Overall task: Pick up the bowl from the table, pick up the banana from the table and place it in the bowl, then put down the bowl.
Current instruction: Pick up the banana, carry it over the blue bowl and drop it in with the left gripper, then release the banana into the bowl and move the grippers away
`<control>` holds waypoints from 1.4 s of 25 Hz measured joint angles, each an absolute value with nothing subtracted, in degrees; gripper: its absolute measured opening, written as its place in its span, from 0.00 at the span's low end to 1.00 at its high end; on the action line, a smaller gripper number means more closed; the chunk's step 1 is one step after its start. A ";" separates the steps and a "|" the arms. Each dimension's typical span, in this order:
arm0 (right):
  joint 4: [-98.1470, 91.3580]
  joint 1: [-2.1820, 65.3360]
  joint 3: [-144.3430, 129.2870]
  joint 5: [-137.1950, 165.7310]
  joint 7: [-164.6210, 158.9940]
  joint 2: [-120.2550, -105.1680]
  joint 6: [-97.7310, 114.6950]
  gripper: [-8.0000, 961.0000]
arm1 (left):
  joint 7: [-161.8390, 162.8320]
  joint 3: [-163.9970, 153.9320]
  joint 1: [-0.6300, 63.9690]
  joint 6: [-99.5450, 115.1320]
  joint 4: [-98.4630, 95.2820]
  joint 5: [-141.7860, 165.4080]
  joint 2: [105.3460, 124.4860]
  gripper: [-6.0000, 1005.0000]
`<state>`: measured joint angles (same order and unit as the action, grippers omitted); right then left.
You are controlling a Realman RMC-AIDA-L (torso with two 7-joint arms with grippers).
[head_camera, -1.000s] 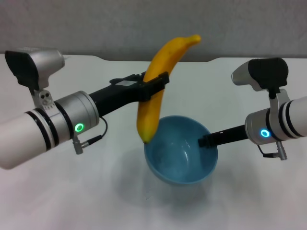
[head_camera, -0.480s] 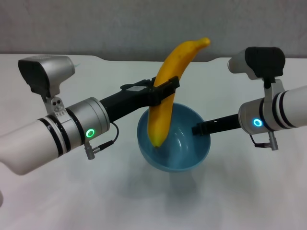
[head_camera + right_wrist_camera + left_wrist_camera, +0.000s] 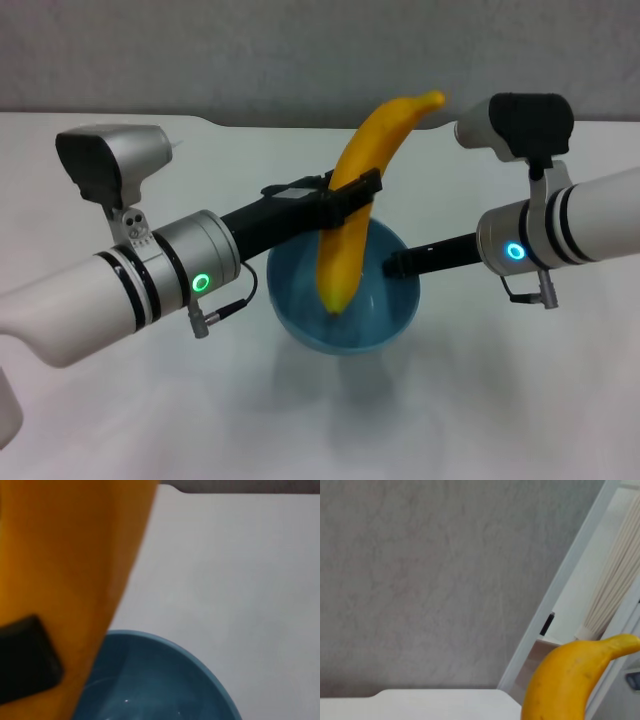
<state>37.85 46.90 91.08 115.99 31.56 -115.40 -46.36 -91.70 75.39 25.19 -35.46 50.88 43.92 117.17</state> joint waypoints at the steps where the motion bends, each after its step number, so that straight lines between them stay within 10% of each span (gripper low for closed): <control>1: 37.86 46.90 90.62 115.55 31.60 -115.42 -46.30 0.04 | -91.72 75.34 25.33 -35.43 50.54 43.70 117.18 0.52; 20: 36.87 46.43 89.59 113.81 31.77 -115.13 -46.35 0.04 | -92.44 74.77 27.70 -35.09 45.77 40.27 116.94 0.52; 35: 34.95 46.16 89.77 114.05 31.82 -114.80 -47.35 0.04 | -93.85 83.36 24.45 -35.69 45.46 38.64 116.49 0.90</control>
